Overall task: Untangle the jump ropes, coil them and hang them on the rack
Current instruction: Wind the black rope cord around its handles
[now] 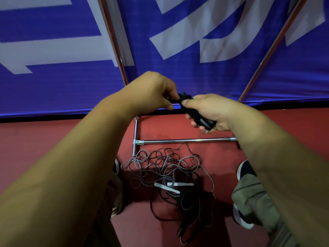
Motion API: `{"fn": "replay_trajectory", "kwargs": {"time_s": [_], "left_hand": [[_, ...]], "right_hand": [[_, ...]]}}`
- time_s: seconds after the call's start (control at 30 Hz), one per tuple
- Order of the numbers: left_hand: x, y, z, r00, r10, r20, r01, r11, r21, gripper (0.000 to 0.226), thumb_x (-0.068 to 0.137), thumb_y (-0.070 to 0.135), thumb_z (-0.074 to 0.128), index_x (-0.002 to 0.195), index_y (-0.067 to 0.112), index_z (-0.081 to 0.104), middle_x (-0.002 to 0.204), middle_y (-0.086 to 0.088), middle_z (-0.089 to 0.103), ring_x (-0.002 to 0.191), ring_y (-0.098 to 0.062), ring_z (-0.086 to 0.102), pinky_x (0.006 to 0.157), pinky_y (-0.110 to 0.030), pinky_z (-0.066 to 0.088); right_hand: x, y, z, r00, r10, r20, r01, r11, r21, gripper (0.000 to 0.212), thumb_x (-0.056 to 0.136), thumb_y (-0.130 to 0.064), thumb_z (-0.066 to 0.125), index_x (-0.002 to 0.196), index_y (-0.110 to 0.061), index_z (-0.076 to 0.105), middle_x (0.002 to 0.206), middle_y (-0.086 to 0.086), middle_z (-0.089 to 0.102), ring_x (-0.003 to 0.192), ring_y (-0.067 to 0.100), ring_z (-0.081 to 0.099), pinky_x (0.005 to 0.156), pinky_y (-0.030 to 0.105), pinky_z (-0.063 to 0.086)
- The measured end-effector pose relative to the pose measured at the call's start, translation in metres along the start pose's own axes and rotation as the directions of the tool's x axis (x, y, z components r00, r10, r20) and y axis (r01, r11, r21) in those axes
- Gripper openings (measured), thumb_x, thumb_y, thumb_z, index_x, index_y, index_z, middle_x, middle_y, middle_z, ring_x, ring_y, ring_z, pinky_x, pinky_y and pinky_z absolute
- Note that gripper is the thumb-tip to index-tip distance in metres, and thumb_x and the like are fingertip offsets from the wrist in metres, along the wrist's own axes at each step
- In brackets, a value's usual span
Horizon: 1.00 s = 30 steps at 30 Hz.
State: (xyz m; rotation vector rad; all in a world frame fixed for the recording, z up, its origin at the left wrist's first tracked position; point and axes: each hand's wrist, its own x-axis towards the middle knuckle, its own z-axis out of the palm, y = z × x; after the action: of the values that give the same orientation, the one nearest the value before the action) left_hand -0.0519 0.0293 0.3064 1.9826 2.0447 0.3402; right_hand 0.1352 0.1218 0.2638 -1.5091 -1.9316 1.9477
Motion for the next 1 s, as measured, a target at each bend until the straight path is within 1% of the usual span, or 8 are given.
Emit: {"fn": "replay_trajectory", "kwargs": {"time_s": [0.17, 0.23, 0.33, 0.43, 0.5, 0.67, 0.87, 1.0], "left_hand": [[-0.001, -0.007, 0.012, 0.974, -0.223, 0.039, 0.227, 0.965, -0.130, 0.028, 0.090, 0.027, 0.084, 0.085, 0.022, 0.057, 0.071, 0.002, 0.070, 0.051, -0.002, 0.065, 0.046, -0.015, 0.044], [-0.001, -0.006, 0.017, 0.969, -0.240, 0.059, 0.247, 0.955, -0.165, 0.025, 0.101, 0.035, 0.068, 0.088, 0.022, 0.053, 0.072, 0.000, 0.071, 0.047, -0.001, 0.060, 0.054, -0.026, 0.049], [0.000, -0.001, 0.016, 0.968, -0.231, 0.097, 0.247, 0.948, -0.202, 0.027, 0.107, 0.047, 0.053, 0.098, 0.023, 0.062, 0.079, 0.004, 0.072, 0.065, -0.007, 0.060, 0.068, -0.033, 0.047], [-0.001, 0.006, 0.010, 0.959, -0.239, 0.153, 0.283, 0.839, -0.465, 0.054, 0.105, 0.067, 0.041, 0.104, 0.025, 0.075, 0.080, 0.001, 0.058, 0.070, -0.015, 0.051, 0.067, -0.030, 0.046], [-0.001, 0.004, 0.009, 0.964, -0.231, 0.136, 0.267, 0.792, -0.549, 0.058, 0.106, 0.066, 0.037, 0.099, 0.024, 0.077, 0.076, 0.004, 0.051, 0.067, -0.014, 0.045, 0.068, -0.031, 0.045], [-0.001, -0.006, 0.011, 0.971, -0.189, 0.144, 0.232, 0.880, -0.413, 0.034, 0.110, 0.044, 0.047, 0.093, 0.027, 0.072, 0.074, 0.009, 0.059, 0.068, -0.009, 0.052, 0.075, -0.031, 0.048], [-0.003, -0.006, 0.010, 0.948, -0.210, 0.240, 0.270, 0.929, -0.255, 0.027, 0.109, 0.037, 0.054, 0.101, 0.027, 0.078, 0.086, 0.002, 0.073, 0.069, -0.003, 0.062, 0.066, -0.019, 0.045], [-0.004, -0.007, 0.012, 0.942, -0.250, 0.224, 0.307, 0.911, -0.274, 0.023, 0.107, 0.030, 0.059, 0.097, 0.024, 0.079, 0.090, -0.006, 0.077, 0.062, -0.003, 0.065, 0.056, -0.014, 0.047]], "right_hand": [[-0.002, -0.007, 0.004, 0.994, -0.102, 0.035, 0.091, 0.969, 0.231, 0.013, 0.104, -0.033, 0.068, 0.106, -0.021, 0.063, 0.089, 0.005, 0.071, 0.068, 0.020, 0.068, 0.059, 0.034, 0.053], [-0.003, -0.010, 0.006, 0.991, -0.121, 0.053, 0.097, 0.942, 0.320, 0.014, 0.103, -0.033, 0.068, 0.105, -0.020, 0.064, 0.087, 0.005, 0.070, 0.068, 0.020, 0.068, 0.059, 0.034, 0.053], [-0.005, -0.014, 0.001, 0.991, -0.116, 0.062, 0.080, 0.906, 0.415, 0.023, 0.101, -0.039, 0.066, 0.108, -0.018, 0.065, 0.088, 0.004, 0.066, 0.065, 0.019, 0.063, 0.057, 0.030, 0.047], [-0.006, -0.016, -0.004, 0.991, -0.129, 0.043, 0.096, 0.889, 0.448, 0.045, 0.092, -0.064, 0.066, 0.111, -0.023, 0.066, 0.088, 0.004, 0.064, 0.064, 0.020, 0.058, 0.057, 0.029, 0.042], [-0.005, -0.014, -0.004, 0.991, -0.134, -0.007, 0.124, 0.894, 0.432, 0.050, 0.091, -0.072, 0.065, 0.109, -0.025, 0.067, 0.086, 0.003, 0.064, 0.062, 0.019, 0.057, 0.054, 0.028, 0.041], [-0.006, -0.013, 0.000, 0.984, -0.169, -0.051, 0.175, 0.905, 0.389, 0.046, 0.094, -0.065, 0.068, 0.107, -0.021, 0.070, 0.087, 0.006, 0.068, 0.060, 0.021, 0.059, 0.051, 0.029, 0.041], [-0.008, -0.009, 0.001, 0.986, -0.161, 0.041, 0.139, 0.936, 0.325, 0.059, 0.091, -0.069, 0.070, 0.113, -0.014, 0.070, 0.084, 0.006, 0.068, 0.060, 0.021, 0.059, 0.050, 0.029, 0.042], [-0.011, -0.009, 0.001, 0.983, -0.160, 0.094, 0.125, 0.945, 0.301, 0.060, 0.092, -0.070, 0.068, 0.109, -0.012, 0.073, 0.080, 0.005, 0.065, 0.058, 0.020, 0.057, 0.049, 0.029, 0.042]]}}
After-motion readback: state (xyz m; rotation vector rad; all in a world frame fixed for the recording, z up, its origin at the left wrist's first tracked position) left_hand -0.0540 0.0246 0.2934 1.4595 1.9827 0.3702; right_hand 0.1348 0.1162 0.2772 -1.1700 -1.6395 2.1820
